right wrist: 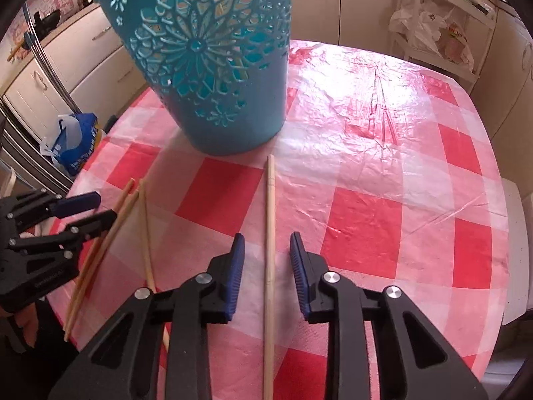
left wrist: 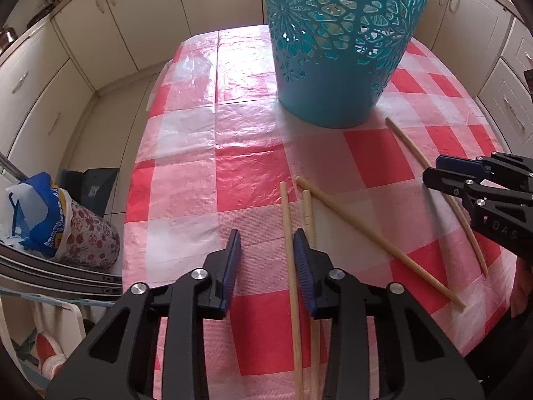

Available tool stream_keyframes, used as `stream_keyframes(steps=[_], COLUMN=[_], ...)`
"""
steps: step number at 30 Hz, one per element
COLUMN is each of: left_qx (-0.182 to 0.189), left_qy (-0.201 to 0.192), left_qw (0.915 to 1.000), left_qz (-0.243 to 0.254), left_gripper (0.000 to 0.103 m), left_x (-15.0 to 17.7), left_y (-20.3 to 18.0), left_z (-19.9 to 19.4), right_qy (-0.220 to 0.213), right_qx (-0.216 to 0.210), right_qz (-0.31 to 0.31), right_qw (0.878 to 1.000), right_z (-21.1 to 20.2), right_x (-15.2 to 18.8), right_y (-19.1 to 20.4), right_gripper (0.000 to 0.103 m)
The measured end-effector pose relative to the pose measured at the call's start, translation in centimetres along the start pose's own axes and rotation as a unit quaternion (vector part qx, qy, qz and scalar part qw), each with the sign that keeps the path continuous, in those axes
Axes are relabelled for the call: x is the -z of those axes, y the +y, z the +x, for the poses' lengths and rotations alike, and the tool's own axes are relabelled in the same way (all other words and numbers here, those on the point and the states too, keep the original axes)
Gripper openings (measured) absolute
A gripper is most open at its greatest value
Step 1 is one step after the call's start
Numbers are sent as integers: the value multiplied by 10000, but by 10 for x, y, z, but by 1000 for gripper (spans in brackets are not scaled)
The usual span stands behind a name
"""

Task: Organize utensils
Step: 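Close the right gripper on a wooden stick while the left gripper grasps another, then lift the left gripper's stick over the teal cup and open to drop it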

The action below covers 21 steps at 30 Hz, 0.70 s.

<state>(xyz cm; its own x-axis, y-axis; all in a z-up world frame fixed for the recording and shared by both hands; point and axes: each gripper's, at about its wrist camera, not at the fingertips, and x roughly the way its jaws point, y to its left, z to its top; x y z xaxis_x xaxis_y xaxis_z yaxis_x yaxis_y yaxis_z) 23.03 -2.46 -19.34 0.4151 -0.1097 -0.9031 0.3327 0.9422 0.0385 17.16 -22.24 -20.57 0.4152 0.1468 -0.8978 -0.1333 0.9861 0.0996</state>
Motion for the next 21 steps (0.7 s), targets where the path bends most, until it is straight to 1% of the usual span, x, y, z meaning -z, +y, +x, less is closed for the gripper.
stream_keyframes(steps=[1, 2, 3, 4, 6, 8, 10, 12, 14, 15, 16, 18, 20, 21], left_qx=[23, 39, 58, 16, 176, 302, 516, 696, 917, 959, 991, 1187, 1158, 1135], left_qy=[-8, -16, -7, -22, -33, -182, -511, -966, -1638, -1983, -2408, -3213, -3808, -4046], left_qw=[10000, 9999, 9997, 9997, 9998, 9993, 9963, 9901, 9778, 9710, 9613, 9354, 9129, 9023], left_qz=[52, 134, 218, 259, 115, -139, -466, -747, -927, -935, -895, -874, -904, -963], left_gripper=[15, 11, 5, 4, 4, 4, 4, 4, 4, 4, 4, 4, 4, 4], left_x=[0, 0, 0, -1, -2, -6, -10, -15, -19, -22, -24, -30, -39, -44], left_y=[-3, -6, -10, -13, -10, -1, 11, 23, 29, 29, 28, 25, 19, 17], left_z=[0, 0, 1, 0, -1, -11, -28, -49, -76, -90, -106, -136, -160, -170], right_qy=[24, 47, 69, 90, 133, 180, 192, 169, 162, 170, 181, 214, 207, 197], right_qx=[112, 185, 163, 133, 29, -321, -703, -1032, -1273, -1361, -1435, -1569, -1581, -1591], right_qz=[-105, -182, -173, -149, -43, 293, 710, 1102, 1366, 1452, 1518, 1609, 1595, 1596], right_qw=[9999, 9997, 9997, 9998, 9999, 9989, 9948, 9884, 9823, 9798, 9778, 9742, 9742, 9741], right_z=[0, 0, 0, -1, -3, -4, -6, -8, -9, -9, -8, -6, -8, -9], right_x=[1, 1, 2, 2, 3, 3, 3, 2, 3, 2, 2, 2, 3, 7], right_y=[2, 3, 2, 0, -4, -15, -29, -42, -50, -53, -54, -55, -52, -51], right_gripper=[18, 12, 6, 6, 6, 6, 6, 6, 6, 6, 6, 6, 6, 6])
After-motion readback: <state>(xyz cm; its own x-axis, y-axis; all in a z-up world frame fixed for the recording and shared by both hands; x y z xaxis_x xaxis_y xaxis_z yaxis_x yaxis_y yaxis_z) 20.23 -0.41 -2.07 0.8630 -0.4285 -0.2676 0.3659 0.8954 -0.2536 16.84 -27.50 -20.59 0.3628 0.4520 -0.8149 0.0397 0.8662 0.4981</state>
